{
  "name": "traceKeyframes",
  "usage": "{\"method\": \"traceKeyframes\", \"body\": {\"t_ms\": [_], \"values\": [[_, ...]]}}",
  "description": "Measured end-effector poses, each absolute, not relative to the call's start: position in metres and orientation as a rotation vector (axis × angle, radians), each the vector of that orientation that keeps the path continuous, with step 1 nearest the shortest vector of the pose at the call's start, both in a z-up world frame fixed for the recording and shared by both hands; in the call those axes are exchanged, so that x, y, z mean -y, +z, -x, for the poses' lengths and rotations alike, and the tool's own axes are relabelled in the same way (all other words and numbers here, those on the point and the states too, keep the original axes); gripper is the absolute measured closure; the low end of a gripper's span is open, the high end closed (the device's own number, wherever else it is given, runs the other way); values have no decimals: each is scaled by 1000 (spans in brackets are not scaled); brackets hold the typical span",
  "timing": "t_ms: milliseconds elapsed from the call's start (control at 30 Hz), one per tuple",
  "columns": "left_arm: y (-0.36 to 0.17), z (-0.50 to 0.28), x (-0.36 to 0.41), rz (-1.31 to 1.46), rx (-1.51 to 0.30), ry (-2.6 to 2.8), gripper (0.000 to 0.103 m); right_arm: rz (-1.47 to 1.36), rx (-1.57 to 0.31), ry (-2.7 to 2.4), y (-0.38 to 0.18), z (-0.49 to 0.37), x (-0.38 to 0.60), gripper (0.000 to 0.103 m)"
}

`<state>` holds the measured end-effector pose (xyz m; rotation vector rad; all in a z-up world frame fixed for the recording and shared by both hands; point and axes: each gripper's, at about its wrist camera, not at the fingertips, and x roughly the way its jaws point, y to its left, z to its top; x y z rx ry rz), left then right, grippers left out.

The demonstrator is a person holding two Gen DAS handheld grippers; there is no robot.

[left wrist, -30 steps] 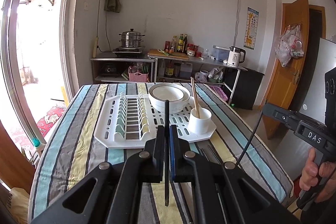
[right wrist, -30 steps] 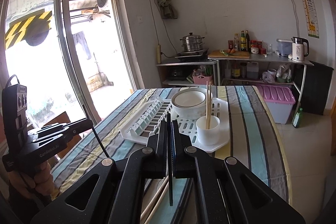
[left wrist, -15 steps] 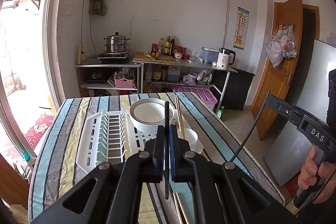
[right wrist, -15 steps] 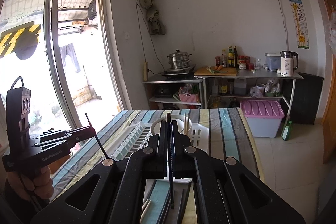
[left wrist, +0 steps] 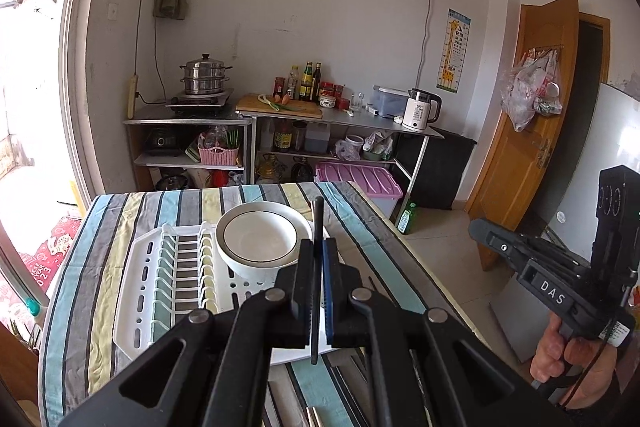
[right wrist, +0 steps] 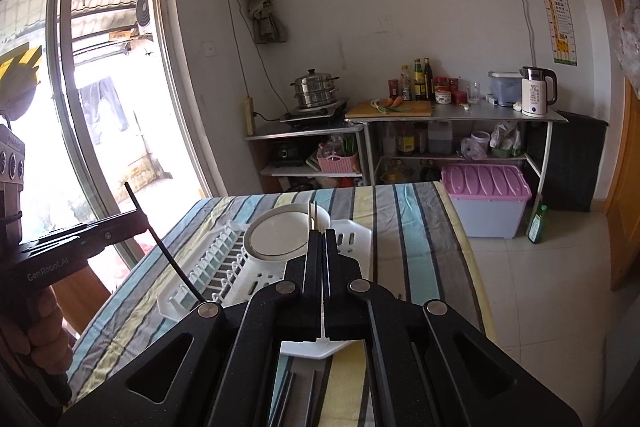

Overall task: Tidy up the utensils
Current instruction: 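Lift both black chopsticks and carry them over the white cup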

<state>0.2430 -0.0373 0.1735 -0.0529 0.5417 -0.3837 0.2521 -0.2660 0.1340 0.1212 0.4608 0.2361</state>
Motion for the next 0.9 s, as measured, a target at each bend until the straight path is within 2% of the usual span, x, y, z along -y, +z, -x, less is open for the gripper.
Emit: {"method": "traceKeyframes", "body": {"t_ms": [167,233,267,300,533,833,900], "values": [[168,-247,36,58,-554,-386,99,-114,-575,244,101,-281,281,103],[165,-246,34,66,-556,-392,99,-108,-636,234,83,-296,289,96],[164,-245,33,67,-555,-396,99,-103,-667,224,74,-304,293,89],[163,-245,32,67,-554,-398,99,-99,-703,215,63,-311,297,87],[155,-246,30,73,-567,-435,99,-92,-890,168,4,-353,316,87],[160,-245,35,61,-538,-471,99,-32,-997,116,-24,-388,317,87],[161,-245,35,59,-534,-477,99,-13,-1023,113,-30,-391,315,93]]}}
